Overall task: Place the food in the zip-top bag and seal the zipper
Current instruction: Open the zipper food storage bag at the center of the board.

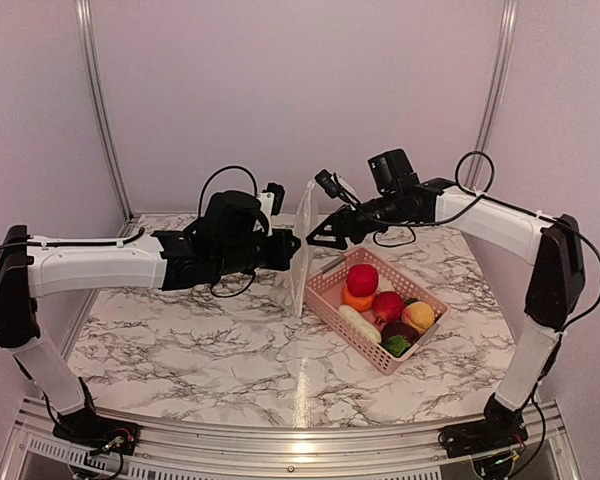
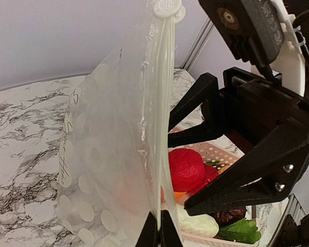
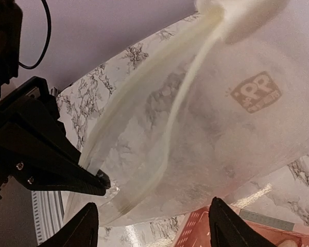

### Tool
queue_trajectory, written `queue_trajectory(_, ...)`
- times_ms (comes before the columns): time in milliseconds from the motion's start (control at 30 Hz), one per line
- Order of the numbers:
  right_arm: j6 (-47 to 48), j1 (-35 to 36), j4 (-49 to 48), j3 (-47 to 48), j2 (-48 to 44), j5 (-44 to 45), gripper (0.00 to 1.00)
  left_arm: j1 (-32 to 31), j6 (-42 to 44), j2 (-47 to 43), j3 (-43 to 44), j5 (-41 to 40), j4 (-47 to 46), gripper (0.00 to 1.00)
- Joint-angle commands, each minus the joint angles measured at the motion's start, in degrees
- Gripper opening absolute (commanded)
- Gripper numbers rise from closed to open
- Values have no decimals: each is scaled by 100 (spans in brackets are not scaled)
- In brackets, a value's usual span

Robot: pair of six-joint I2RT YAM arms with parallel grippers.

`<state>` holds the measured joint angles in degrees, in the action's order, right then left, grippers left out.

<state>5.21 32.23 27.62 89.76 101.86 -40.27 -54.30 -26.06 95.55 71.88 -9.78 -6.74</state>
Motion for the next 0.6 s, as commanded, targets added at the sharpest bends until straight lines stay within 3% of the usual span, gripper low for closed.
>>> queue_trajectory(0,-453,9,-134,296,305,-524,66,-54,-57,105,185,135,-180,0)
queue_trajectory(167,-694,12,-176,455,495,-598,55,-63,-25,107,169,134,-156,0)
queue_trajectory(267,-785,12,-210,526,576,-777,37,-63,9,129,175,126,-117,0)
queue_trajectory(567,-891,64,-257,594,600,-947,28,-63,28,247,221,123,-43,0)
